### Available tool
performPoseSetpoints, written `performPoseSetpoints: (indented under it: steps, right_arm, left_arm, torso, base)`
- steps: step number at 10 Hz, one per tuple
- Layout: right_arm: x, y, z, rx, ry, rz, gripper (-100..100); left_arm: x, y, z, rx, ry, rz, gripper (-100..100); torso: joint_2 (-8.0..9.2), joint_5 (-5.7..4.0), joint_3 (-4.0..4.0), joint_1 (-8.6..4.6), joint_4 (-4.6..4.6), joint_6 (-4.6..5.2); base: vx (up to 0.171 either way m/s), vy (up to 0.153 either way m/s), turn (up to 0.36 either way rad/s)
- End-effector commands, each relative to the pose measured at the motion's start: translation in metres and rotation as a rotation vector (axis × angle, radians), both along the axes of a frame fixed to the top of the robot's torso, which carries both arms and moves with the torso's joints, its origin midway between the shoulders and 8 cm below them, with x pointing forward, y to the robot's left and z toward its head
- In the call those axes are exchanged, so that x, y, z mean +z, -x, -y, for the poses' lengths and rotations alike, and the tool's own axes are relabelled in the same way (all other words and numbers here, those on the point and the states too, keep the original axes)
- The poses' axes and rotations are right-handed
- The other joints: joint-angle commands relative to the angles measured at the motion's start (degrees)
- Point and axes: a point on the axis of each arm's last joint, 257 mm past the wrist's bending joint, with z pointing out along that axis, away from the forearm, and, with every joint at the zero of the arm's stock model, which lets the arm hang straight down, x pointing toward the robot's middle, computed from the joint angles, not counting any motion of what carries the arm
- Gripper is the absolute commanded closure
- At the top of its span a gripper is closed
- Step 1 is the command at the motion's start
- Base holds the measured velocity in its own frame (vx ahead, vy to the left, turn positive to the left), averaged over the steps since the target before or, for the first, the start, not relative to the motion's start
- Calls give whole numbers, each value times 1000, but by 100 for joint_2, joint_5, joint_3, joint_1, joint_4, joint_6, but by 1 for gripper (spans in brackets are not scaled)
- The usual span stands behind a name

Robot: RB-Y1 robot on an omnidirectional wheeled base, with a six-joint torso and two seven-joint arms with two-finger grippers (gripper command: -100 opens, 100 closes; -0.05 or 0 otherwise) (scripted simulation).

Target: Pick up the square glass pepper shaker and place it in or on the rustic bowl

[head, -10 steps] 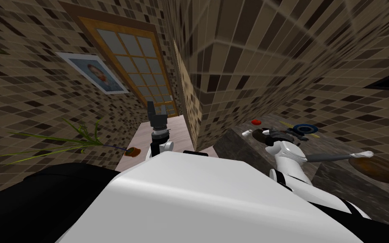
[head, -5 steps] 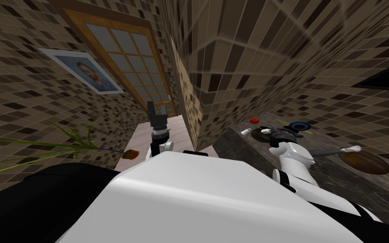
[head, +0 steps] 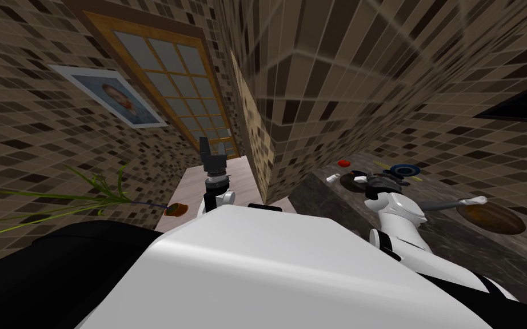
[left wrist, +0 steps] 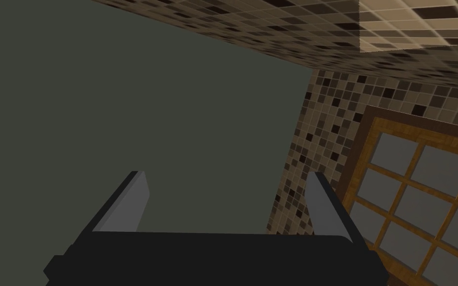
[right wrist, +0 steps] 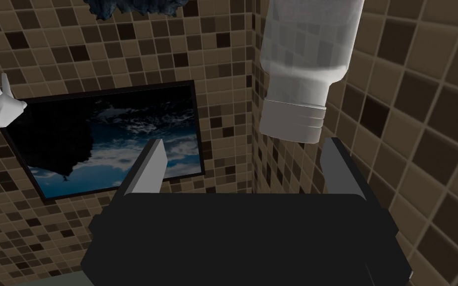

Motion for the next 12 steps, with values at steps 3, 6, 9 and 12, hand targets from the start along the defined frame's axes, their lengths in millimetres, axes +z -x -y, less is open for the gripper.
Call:
performPoseSetpoints:
  steps: [3,6,9,12]
  right_arm:
    - [21,9,8,24,18,15,-100]
    - [31,12,10,38,25,21,-100]
    - [31,12,10,38,25,21,-100]
    - [31,12,10,38,25,21,-100]
  left_arm:
    - [0,0,0,0,0,0,0]
    - [0,0,0,0,0,0,0]
    - [0,0,0,0,0,0,0]
    - [0,0,0,0,0,0,0]
  torso:
    - [6,5,3,21,1,7]
    - [2,2,1,9,1,3]
    - [0,1,0,3,0,-1]
    - [-1,-1,-1,-4,0,-1]
  base:
    - [1,44,-127]
    - [0,19,-53]
    - [0,9,-25]
    - [0,-8,24]
